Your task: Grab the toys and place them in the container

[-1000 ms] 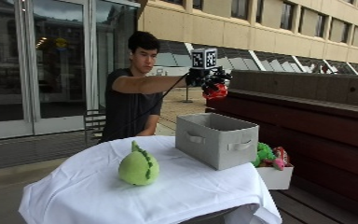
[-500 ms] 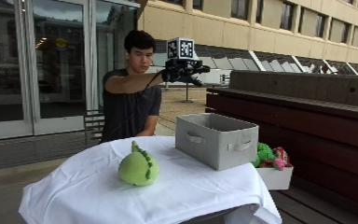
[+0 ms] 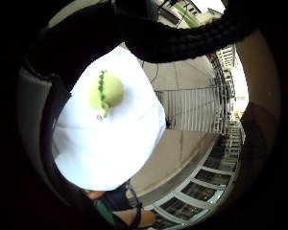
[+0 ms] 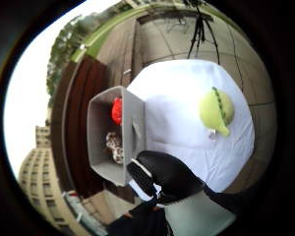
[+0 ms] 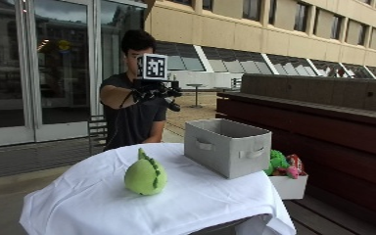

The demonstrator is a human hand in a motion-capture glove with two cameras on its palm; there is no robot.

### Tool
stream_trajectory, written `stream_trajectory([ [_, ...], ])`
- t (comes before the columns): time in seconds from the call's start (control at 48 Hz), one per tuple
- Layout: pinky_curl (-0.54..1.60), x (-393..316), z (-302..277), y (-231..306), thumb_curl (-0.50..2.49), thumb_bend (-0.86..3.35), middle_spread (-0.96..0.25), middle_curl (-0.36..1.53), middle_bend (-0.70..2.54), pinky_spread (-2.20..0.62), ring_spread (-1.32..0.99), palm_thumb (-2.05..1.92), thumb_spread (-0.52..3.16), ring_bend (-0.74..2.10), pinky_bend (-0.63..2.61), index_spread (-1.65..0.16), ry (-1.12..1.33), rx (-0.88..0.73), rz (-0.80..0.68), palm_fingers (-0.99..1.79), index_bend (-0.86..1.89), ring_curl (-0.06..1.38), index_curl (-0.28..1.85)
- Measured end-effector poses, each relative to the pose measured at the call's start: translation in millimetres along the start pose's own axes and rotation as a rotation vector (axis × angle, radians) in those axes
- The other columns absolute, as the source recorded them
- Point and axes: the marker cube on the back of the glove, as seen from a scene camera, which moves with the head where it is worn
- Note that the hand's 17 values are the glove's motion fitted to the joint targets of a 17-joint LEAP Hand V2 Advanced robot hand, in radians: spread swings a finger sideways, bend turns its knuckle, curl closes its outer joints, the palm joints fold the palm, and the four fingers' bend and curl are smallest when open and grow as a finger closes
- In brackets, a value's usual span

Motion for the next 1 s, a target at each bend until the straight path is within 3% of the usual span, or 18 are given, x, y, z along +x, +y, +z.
stream_trajectory([
  [0.438,0.35,55,143,-36,0.28,-0.06,0.01,0.24,0.14,0.08,0.05,-0.06,0.92,0.2,1.2,-0.3,-0.007,-0.158,0.056,-0.26,0.05,0.32,0.11],
  [0.667,0.4,61,218,-35,0.3,0.02,0.01,0.21,0.09,0.05,0.05,0.12,0.97,0.26,1.43,-0.29,-0.061,-0.282,0.086,-0.24,0.01,0.35,0.07],
  [0.792,0.43,61,225,-32,0.34,0.15,0.02,0.19,0.1,-0.09,0.04,0.39,1.02,0.49,1.56,-0.28,-0.024,-0.326,0.073,-0.12,0.01,0.41,0.06],
  [0.896,0.42,59,222,-30,0.39,0.26,0.02,0.21,0.21,-0.28,-0.09,0.59,1.09,0.98,1.65,-0.29,-0.007,-0.317,0.07,0.2,-0.13,0.51,-0.03],
  [0.938,0.42,59,220,-29,0.4,0.27,0.02,0.23,0.25,-0.31,-0.14,0.62,1.1,1.08,1.65,-0.29,-0.021,-0.282,0.08,0.21,-0.14,0.53,-0.04],
  [1.0,0.37,59,217,-27,0.47,0.32,-0.07,0.34,0.6,-0.37,-0.25,0.75,0.98,1.13,1.48,-0.29,-0.026,-0.216,0.117,0.45,-0.02,0.54,-0.03],
])
